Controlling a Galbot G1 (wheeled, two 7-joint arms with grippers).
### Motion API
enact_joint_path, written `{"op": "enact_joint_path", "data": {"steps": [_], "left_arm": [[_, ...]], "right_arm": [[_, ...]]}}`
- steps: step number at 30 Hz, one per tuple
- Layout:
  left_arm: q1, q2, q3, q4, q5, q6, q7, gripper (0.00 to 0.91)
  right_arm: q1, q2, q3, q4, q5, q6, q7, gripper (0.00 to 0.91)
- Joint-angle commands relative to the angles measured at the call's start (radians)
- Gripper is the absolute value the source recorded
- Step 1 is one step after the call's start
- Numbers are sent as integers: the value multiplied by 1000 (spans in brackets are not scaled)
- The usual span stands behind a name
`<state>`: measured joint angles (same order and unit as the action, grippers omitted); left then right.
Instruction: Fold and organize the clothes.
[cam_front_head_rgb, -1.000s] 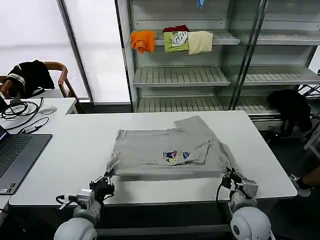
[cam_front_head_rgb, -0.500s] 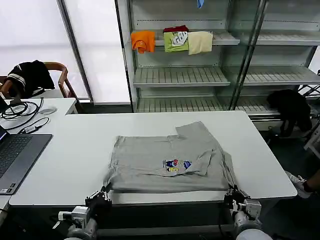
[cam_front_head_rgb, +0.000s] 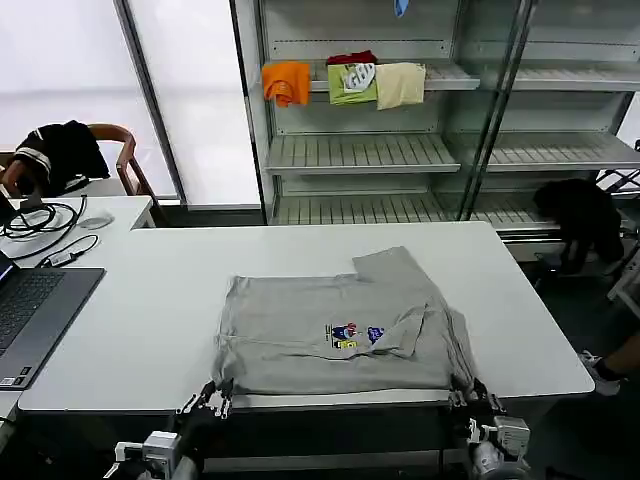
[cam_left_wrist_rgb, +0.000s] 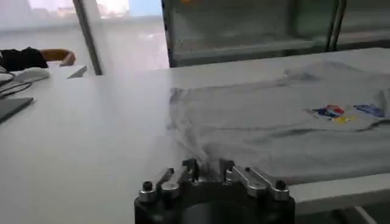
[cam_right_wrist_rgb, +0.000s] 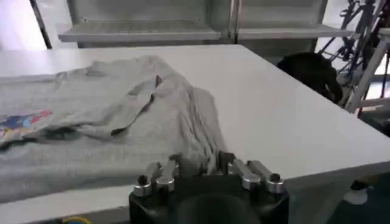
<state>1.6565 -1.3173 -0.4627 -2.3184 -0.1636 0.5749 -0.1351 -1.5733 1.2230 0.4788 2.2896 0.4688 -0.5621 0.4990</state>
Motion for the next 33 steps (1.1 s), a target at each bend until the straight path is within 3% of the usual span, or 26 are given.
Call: {"op": "enact_joint_path", "data": {"steps": [1, 8, 14, 23, 27, 33], "left_arm": [[12, 11, -12, -138, -9, 3, -5, 907], [-81, 45, -85, -141, -50, 4, -27, 907], [-230, 101, -108, -87, -81, 5, -9, 907], [-448, 212, -70, 99, -127, 4, 64, 907], [-562, 286, -48, 206, -194, 4, 97, 907], [-736, 287, 12, 392, -217, 3, 139, 907]], "right_arm": [[32, -3, 99, 66, 91, -16, 14, 907], [186, -49, 226, 11, 217, -17, 24, 907], [369, -54, 231, -98, 222, -16, -24, 907], [583, -88, 90, -258, 152, -18, -94, 907], [722, -116, -12, -352, 132, -18, -161, 907], [873, -100, -163, -527, 33, -17, -250, 907]]}}
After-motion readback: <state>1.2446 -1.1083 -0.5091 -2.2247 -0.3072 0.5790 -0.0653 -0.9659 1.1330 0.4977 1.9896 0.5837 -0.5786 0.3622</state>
